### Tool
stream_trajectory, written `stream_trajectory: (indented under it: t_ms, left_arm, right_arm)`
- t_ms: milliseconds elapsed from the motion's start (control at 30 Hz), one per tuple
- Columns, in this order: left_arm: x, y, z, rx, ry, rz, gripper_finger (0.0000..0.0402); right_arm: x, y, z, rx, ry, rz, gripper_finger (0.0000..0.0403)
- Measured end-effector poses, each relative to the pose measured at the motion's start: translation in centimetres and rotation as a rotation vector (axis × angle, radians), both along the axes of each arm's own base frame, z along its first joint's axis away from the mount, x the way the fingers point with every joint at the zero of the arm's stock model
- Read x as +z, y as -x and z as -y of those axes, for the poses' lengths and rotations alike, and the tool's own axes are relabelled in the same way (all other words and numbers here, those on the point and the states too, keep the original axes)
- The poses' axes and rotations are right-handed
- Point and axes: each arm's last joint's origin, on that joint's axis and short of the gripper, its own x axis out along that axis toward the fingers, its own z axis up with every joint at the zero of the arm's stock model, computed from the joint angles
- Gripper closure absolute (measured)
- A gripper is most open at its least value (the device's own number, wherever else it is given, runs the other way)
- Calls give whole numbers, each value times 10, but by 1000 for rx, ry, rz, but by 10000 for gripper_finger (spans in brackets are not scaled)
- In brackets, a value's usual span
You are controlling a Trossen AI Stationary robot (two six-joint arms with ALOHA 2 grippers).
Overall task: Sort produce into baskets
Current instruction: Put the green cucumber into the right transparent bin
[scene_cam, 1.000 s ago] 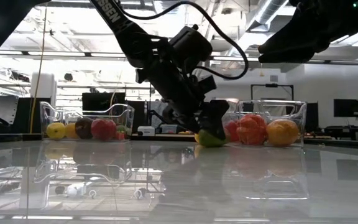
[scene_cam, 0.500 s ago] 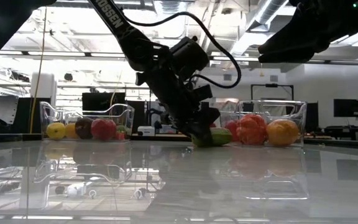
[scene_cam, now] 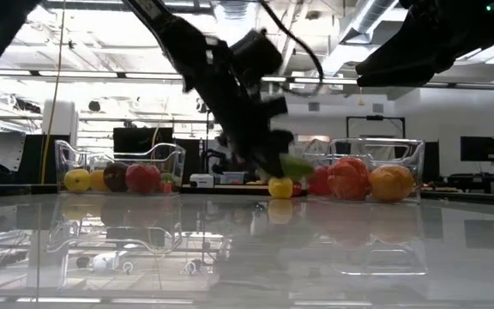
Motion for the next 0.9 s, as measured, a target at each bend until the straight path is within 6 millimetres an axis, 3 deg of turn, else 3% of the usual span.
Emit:
stream_trajectory:
  t_ms: [233, 367, 500, 700, 900]
  left_arm:
    - [58, 20, 6, 80, -98, 33, 232]
    - [77, 12, 9, -4, -89, 190, 230]
    - [73, -5, 3, -114, -59, 351, 229]
    - [62, -36, -33, -118, 42, 363, 227]
    - [54, -57, -40, -199, 25, 283, 168]
  right_arm:
    - [1, 1, 1, -48, 22, 14, 108]
    - [3, 2, -1, -98, 50, 39, 108]
    - [7, 4, -6, -128, 80, 82, 108]
    - [11, 9, -12, -160, 121, 104, 108]
    - [9, 12, -16, -165, 146, 96, 108]
